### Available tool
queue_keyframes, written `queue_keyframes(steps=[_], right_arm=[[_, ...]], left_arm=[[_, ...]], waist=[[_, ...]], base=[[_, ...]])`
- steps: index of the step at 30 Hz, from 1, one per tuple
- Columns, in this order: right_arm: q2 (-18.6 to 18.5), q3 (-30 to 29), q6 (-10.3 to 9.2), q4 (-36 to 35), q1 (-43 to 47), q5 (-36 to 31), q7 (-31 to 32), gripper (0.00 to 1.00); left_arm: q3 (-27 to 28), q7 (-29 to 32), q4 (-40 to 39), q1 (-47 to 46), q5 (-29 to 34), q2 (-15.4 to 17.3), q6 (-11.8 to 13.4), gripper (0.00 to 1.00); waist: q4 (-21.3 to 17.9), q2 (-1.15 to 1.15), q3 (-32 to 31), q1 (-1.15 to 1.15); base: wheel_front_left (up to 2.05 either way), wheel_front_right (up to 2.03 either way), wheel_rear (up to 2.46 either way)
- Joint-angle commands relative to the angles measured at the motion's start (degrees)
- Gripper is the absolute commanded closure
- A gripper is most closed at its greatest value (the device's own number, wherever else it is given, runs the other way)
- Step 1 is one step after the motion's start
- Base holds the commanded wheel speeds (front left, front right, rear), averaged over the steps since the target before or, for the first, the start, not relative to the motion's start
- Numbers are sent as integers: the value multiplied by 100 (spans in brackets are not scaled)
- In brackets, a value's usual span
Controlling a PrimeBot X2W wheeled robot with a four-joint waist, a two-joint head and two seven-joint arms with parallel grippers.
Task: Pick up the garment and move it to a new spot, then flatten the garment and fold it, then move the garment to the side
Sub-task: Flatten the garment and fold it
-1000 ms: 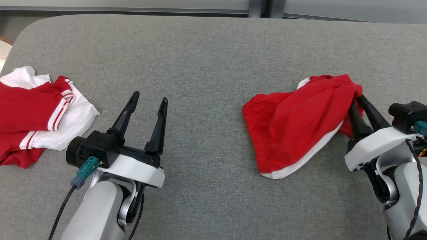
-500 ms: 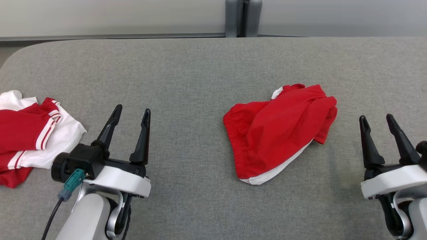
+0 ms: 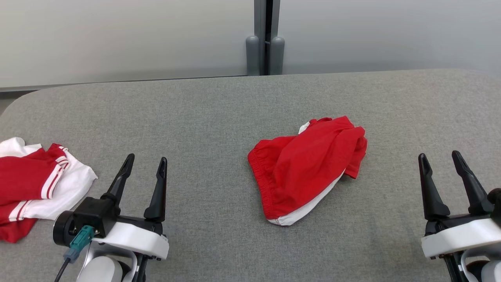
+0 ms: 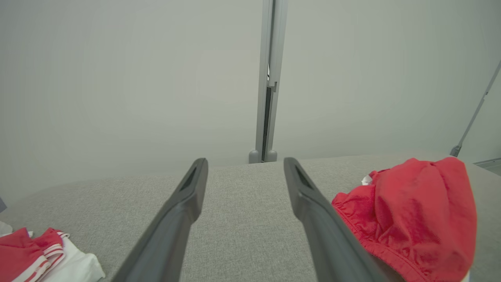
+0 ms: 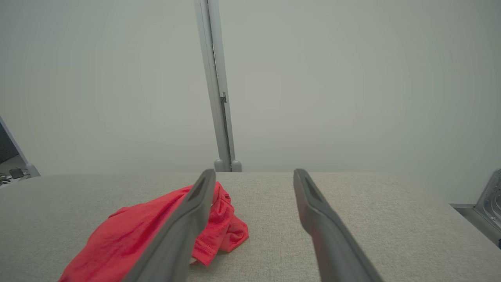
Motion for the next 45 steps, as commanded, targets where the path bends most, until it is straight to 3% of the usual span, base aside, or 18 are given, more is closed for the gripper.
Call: queue_keyframes(steps=[1,15,21,27,31,38,39,40,45], right_arm=[[5,-9,-2,-61,67,-6,51,0],[94,-51,-2,-310,133,-52,221,0],[116,15,-2,-328,34,-40,243,0],[120,120,-2,-264,-98,26,184,0],[120,131,-2,-214,-183,45,137,0],[134,136,-2,-140,-280,63,66,0],[134,127,-2,-129,-288,64,53,0],[131,119,-2,-123,-288,65,43,0],[150,50,-2,-94,-265,84,26,0]], left_arm=[[13,23,-45,63,-46,39,38,0],[-121,187,-249,100,-32,72,76,0],[-705,560,-123,-109,-102,-190,-325,0],[-1496,890,483,-333,-85,-588,-780,0],[-1831,980,1001,-471,-182,-755,-924,0],[-1925,743,1753,-788,-467,-898,-1017,0],[-1945,646,1763,-840,-501,-915,-1039,59],[-1984,563,1764,-895,-533,-925,-1048,100],[-2114,240,1358,-1099,-594,-840,-1079,100]], waist=[[-21,0,-37,0],[0,0,6,0],[-48,0,188,0],[-230,0,437,0],[-358,0,586,0],[-495,0,729,0],[-497,0,741,0],[-496,0,747,0],[-428,0,735,0]], base=[[0,0,0],[0,0,0],[0,0,0],[0,0,0],[0,0,0],[0,0,0],[0,0,0],[0,0,0],[0,0,0]])
